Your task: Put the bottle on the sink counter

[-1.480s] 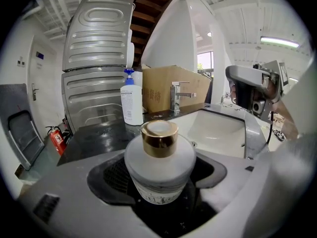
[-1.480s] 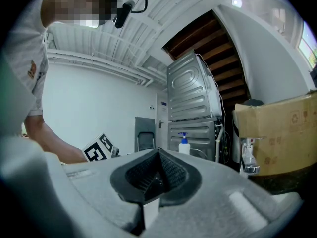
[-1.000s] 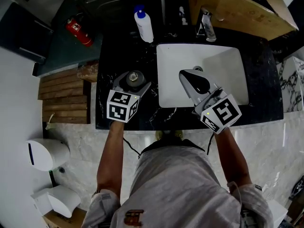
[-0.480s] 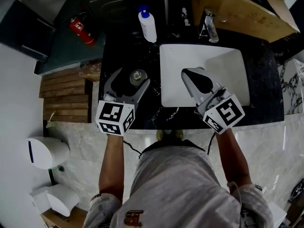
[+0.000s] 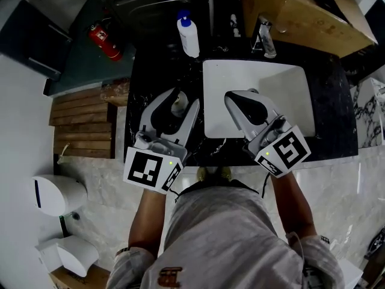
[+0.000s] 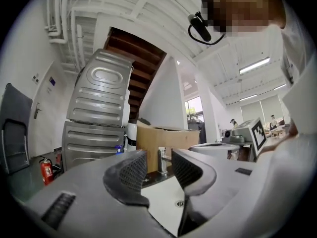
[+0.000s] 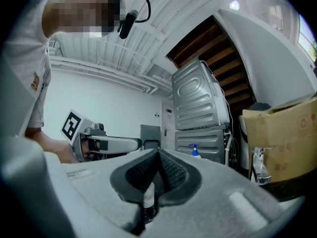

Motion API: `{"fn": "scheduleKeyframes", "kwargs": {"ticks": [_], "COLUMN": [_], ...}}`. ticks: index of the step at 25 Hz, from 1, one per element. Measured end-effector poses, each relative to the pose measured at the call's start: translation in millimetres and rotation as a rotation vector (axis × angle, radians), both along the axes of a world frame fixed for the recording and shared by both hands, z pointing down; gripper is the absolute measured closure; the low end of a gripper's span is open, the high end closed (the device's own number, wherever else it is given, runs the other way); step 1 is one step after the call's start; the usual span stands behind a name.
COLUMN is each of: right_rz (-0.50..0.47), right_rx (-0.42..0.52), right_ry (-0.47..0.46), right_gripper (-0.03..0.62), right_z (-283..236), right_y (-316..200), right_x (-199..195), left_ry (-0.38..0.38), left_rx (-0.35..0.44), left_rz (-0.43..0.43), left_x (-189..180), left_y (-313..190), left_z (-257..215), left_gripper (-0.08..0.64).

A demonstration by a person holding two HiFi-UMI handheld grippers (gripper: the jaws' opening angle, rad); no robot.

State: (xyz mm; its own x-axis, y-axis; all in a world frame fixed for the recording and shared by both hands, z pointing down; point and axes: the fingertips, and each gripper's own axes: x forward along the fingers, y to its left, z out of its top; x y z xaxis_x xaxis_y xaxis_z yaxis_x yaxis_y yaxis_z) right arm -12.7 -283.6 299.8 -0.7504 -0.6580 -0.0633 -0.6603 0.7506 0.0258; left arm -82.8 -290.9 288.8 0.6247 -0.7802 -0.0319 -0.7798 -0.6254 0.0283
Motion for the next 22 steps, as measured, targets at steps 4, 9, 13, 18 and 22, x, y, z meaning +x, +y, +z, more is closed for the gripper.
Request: {"fn": "scheduleKeyframes", "kwargs": {"ticks": [4,9,13,18,22], "right_rz": [0.001,0.005,0.007,0.006,0.004], "right_rx": [0.003,0.011,0.02,0.024,0.022], "right_ry": [-0.016,-0.02,-0.02,-0.015,-0.016], "right_gripper": [0.592,0.592,0.592,0.592,0.592], "right_z": [-6,-8,-9,-8,-8], "right_y": [4,8,11,13,13], "right_x": [0,2,2,-1,-1], "left_ry": [0.018,0.024,0.011,0.002,0.001], "left_rx": [0.02,0.031,0.036,0.039,0.041], "left_rz": [0.015,0.01,0.015,0.011,0.0], "left_x": [9,13,17,17,13], "left_y": [7,10,12,14,14], "left_z": [-6,-9,-8,-8,-9], "left_gripper": [0.489,0.558,0.56,0.56,0.56]}}
